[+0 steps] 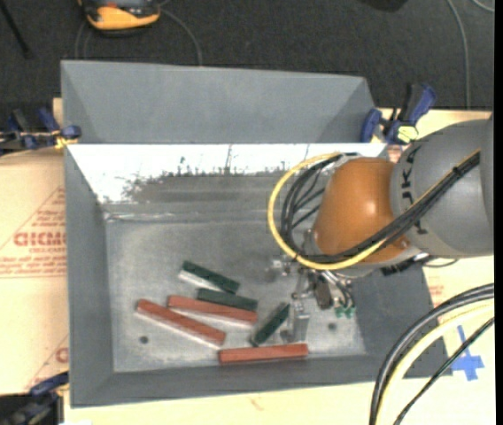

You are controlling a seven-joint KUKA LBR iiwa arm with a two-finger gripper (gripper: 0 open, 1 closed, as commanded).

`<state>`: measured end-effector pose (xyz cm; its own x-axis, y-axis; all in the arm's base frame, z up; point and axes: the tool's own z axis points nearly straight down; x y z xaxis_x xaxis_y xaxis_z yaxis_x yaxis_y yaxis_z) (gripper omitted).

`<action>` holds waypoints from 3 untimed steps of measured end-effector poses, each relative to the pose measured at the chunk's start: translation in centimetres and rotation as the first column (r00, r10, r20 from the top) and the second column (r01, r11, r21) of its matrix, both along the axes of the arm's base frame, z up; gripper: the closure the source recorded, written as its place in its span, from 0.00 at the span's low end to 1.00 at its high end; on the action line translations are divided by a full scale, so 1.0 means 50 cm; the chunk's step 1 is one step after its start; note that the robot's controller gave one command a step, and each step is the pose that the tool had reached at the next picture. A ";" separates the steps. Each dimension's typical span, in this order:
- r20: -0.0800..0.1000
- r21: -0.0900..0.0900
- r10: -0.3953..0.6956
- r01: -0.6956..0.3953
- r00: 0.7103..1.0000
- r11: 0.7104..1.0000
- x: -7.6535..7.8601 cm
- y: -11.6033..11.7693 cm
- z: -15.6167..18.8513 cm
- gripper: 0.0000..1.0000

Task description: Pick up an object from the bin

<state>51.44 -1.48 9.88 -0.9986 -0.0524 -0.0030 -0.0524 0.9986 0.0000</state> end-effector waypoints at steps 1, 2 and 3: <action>0.001 -0.001 0.247 -0.247 0.969 0.969 -0.027 -0.129 -0.056 1.00; 0.000 -0.002 0.248 -0.248 0.969 0.969 -0.027 -0.129 -0.056 0.00; 0.001 -0.002 0.249 -0.249 0.969 0.969 -0.027 -0.129 -0.056 0.00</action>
Offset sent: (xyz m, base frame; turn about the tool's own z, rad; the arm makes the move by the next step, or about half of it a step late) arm 0.0000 0.0000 0.0000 0.0000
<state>50.10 -7.92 7.07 -0.9542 -0.2991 -0.0035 -0.2991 0.9542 -0.0018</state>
